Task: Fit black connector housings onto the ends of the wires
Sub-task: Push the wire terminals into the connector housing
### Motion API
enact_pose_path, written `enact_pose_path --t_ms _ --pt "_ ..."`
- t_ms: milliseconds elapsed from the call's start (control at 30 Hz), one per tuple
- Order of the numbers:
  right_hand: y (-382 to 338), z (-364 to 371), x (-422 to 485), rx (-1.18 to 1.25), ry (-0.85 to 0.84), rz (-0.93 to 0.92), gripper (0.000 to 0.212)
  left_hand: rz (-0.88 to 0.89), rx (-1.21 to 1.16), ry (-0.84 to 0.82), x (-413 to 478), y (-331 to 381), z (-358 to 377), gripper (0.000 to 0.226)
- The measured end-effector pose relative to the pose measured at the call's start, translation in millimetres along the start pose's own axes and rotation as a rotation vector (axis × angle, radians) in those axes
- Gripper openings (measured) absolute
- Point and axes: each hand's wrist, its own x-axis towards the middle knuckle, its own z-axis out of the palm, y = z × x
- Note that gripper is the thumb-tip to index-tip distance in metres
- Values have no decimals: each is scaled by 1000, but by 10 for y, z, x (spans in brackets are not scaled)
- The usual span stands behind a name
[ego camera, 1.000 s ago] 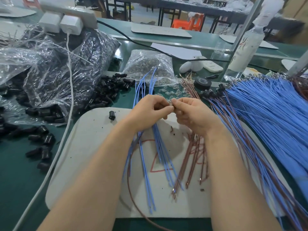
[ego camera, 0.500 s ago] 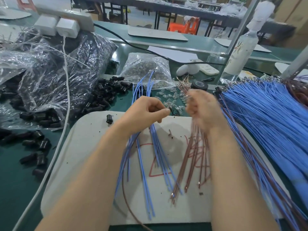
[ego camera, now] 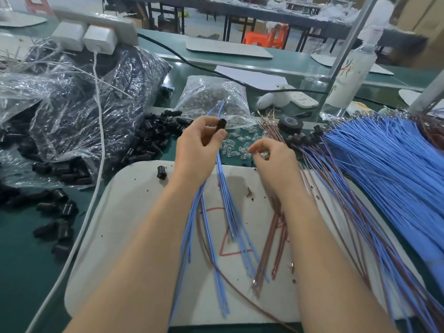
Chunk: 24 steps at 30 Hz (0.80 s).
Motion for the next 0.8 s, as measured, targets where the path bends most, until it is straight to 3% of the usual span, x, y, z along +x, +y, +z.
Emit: enact_pose_path --t_ms 200,533,600,667,800 --pt "5 82 38 -211 -14 -36 19 17 37 -32 -10 -23 32 15" --pt "-2 169 46 -360 1 6 17 17 -2 -112 -51 20 45 19" --pt "-29 161 43 -271 51 -56 14 15 0 -127 -54 21 39 19" --pt "-95 104 18 17 118 -87 6 13 3 -140 -60 22 36 18" --pt "-217 -10 -44 398 132 -79 20 28 31 -155 -69 31 50 17"
